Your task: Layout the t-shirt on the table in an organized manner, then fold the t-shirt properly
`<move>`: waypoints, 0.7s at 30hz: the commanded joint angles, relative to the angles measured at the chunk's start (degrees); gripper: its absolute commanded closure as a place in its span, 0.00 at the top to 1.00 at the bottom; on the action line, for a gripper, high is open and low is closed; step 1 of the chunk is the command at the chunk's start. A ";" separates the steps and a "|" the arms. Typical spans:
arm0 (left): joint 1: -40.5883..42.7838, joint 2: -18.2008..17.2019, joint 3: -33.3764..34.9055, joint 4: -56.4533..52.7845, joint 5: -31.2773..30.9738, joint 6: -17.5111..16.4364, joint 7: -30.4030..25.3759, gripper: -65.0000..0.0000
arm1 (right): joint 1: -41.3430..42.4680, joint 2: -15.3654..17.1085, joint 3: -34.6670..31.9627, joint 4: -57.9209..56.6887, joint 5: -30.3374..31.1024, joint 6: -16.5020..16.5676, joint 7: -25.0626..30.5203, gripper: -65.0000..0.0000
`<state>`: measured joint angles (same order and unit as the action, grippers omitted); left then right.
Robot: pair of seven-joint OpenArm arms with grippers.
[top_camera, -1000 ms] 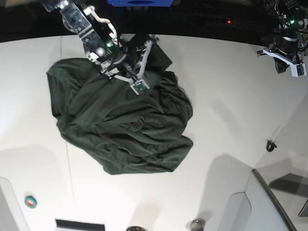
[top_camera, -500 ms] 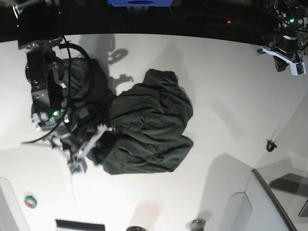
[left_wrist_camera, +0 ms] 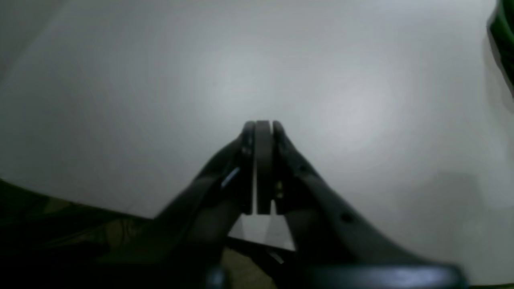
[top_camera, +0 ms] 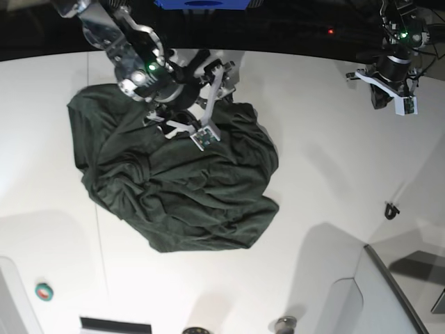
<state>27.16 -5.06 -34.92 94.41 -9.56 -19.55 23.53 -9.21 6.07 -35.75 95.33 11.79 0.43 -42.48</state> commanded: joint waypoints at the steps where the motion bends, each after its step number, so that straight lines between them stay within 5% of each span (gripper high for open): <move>1: 0.14 -0.43 -0.29 0.84 -0.68 0.25 -1.16 0.13 | 0.55 -1.45 -0.43 -0.87 0.47 -0.03 2.79 0.69; 5: 0.14 0.27 -0.20 0.84 -0.68 -0.89 -1.24 0.27 | 2.49 -3.91 -0.87 -6.32 0.47 -0.82 6.74 0.69; 10: 0.32 0.44 -0.29 0.31 -0.68 -6.16 -1.24 0.37 | 6.00 -4.79 -6.06 -12.56 0.47 -6.18 8.41 0.66; 13: 0.32 0.27 -0.82 -0.92 -0.68 -7.31 -1.24 0.41 | 8.55 -4.88 -12.03 -16.16 0.74 -10.14 9.29 0.48; 17: 0.67 0.00 -0.91 -1.27 -0.68 -7.31 -1.33 0.41 | 10.40 -7.96 -14.32 -18.98 0.82 -10.58 8.94 0.12; 21: 0.32 0.09 -4.69 -1.18 -0.68 -7.31 -1.33 0.40 | 11.63 -9.63 -16.25 -18.80 0.56 -10.49 9.20 0.07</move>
<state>27.18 -4.10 -38.94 92.16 -9.65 -27.31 23.44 1.69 -2.52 -51.75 75.50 12.05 -9.98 -34.30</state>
